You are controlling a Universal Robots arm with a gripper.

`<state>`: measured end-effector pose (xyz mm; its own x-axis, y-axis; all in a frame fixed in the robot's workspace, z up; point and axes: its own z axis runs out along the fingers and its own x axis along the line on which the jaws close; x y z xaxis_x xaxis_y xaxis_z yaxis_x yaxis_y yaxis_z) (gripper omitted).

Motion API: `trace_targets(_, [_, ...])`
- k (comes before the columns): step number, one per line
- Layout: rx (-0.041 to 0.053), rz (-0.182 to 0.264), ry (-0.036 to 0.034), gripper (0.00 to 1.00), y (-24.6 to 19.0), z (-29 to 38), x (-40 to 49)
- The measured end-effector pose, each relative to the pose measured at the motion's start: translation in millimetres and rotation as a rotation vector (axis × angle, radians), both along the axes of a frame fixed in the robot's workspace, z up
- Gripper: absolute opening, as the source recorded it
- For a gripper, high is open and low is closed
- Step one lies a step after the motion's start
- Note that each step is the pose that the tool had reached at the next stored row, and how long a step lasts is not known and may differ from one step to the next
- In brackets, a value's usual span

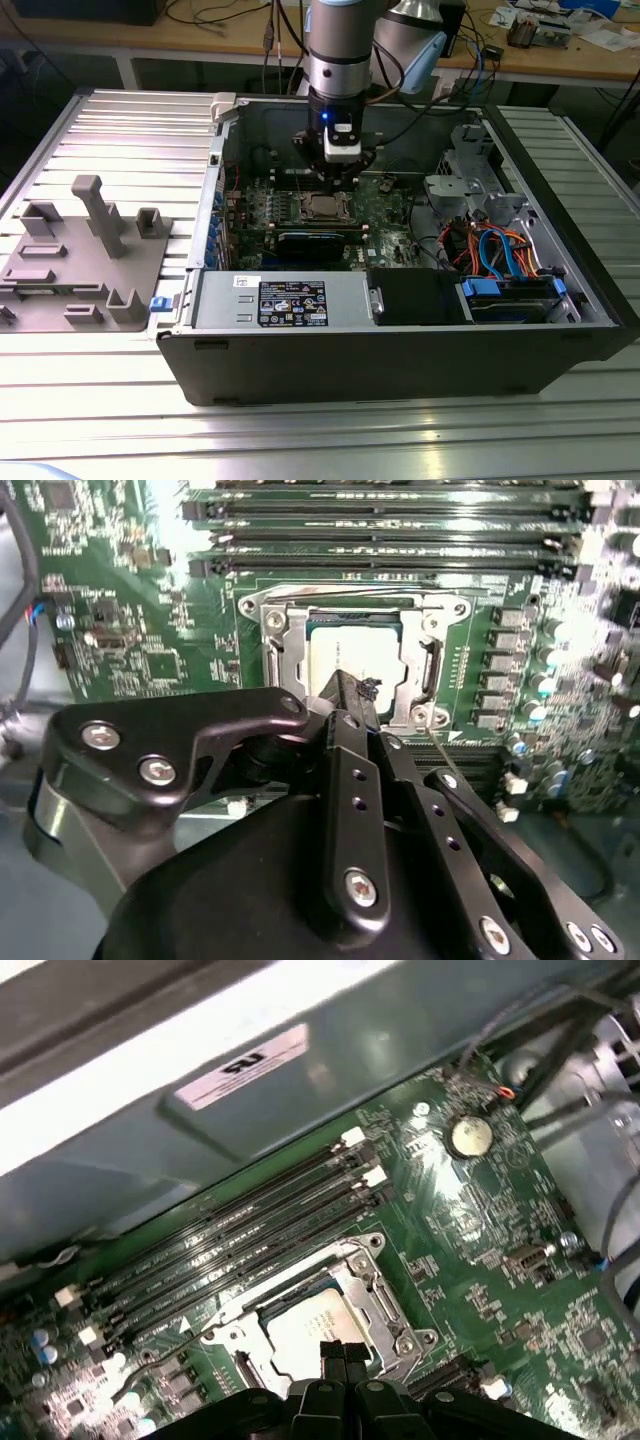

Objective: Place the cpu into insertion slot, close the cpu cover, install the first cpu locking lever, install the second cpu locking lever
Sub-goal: 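Install the first cpu locking lever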

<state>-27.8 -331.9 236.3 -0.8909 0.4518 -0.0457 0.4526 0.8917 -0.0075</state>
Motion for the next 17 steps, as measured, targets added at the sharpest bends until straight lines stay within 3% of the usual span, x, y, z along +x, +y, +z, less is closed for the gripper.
trace_targets(7, [0.0001,0.158,0.0024,0.11,0.0,-0.3,-0.1])
trace_targets(9, [0.001,0.2,0.0165,0.11,-0.1,-0.2,0.3])
trace_targets(10, [0.0012,0.238,0.02,0.11,0.0,-0.3,0.3])
trace_targets(17, [-0.0003,0.402,0.0201,0.11,0.0,-1.1,0.4])
